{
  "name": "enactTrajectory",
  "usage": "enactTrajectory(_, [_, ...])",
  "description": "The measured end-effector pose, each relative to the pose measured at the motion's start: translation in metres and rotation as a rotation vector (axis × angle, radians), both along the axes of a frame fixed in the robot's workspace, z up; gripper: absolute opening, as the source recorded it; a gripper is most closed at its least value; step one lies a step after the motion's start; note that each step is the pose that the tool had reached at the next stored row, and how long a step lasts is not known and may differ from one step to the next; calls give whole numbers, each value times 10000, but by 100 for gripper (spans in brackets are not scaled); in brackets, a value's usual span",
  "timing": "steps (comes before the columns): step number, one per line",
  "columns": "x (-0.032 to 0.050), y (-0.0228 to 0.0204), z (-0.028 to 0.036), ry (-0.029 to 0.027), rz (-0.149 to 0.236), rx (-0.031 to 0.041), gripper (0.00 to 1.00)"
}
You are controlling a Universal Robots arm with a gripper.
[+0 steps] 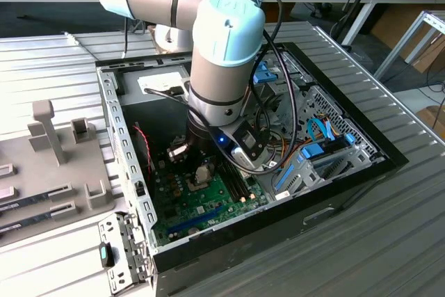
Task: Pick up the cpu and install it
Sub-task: 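Pick up the cpu and move it towards the insertion slot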
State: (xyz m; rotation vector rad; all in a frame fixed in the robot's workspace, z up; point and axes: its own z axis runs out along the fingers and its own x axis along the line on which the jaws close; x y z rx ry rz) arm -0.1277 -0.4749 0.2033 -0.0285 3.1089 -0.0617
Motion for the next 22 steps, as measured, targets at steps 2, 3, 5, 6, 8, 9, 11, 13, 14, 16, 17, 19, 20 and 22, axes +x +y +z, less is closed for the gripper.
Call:
enactTrajectory(2, [-2,0,-1,0,-1,-13,47])
enactTrajectory(3, [-3,0,-1,-1,-1,-21,47])
enactTrajectory(5, [-6,13,-3,-3,-1,-20,47])
enactTrajectory(6, [-19,23,-5,-5,-3,-16,47])
enactTrajectory(8, [-64,28,-3,-2,-5,-22,47])
enactTrajectory(9, [-81,29,-3,-2,-4,-21,47])
enactTrajectory(11, [-107,28,-2,-3,-4,-20,47])
enactTrajectory(13, [-115,4,-2,-3,-1,6,47])
enactTrajectory(14, [-118,-22,-3,-4,-3,58,47])
enactTrajectory(16, [-121,-76,-3,-3,-6,239,47])
enactTrajectory(17, [-122,-83,-8,-5,-89,263,47])
enactTrajectory(19, [-121,-102,-17,-5,-197,292,47])
enactTrajectory(20, [-121,-115,-19,-5,-197,295,47])
enactTrajectory(22, [-121,-138,-24,-5,-196,297,47])
